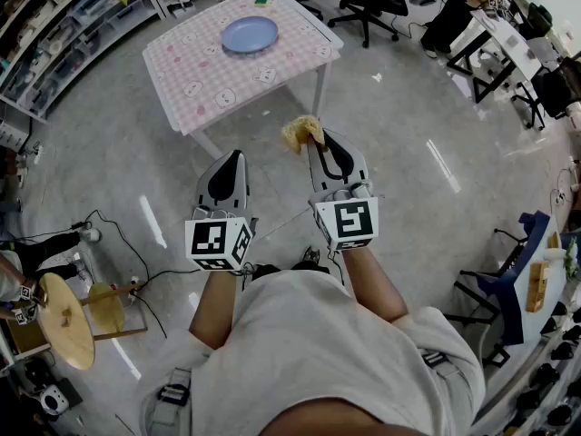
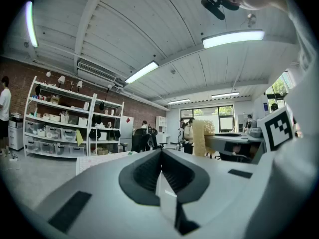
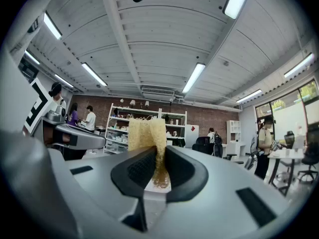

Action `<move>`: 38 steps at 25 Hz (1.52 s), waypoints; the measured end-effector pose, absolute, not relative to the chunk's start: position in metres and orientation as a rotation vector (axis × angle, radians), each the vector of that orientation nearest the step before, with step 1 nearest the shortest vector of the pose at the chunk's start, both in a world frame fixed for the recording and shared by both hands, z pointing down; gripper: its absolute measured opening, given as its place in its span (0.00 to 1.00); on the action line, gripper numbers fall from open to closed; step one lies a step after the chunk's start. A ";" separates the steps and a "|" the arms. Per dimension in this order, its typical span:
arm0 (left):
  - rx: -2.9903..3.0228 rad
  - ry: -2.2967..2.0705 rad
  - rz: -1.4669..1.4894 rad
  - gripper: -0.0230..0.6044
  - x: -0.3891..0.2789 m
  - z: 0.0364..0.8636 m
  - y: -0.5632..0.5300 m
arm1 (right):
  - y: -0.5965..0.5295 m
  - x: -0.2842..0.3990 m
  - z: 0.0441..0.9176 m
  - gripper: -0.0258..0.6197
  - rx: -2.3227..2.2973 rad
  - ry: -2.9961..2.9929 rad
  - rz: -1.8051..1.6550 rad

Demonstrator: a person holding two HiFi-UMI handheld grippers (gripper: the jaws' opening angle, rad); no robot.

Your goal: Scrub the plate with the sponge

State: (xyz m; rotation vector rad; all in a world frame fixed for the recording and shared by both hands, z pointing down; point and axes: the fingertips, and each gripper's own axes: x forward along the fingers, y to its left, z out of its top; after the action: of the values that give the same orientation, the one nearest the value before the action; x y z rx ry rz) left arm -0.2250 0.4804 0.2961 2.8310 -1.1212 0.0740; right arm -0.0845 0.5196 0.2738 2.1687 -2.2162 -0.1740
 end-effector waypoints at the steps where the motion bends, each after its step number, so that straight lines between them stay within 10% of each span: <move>1: 2.832 -1.119 0.081 0.05 -0.220 0.298 0.481 | 0.519 -0.081 0.275 0.12 2.170 -2.240 -0.167; 38: 2.830 -0.903 0.166 0.12 -0.088 0.349 0.261 | 0.327 0.020 0.313 0.12 2.104 -2.151 -0.094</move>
State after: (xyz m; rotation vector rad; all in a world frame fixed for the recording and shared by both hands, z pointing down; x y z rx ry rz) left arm -0.0878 0.2606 0.3486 2.8300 -0.9029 0.1662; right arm 0.0198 0.3271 0.3125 2.1040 -2.1512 -0.0940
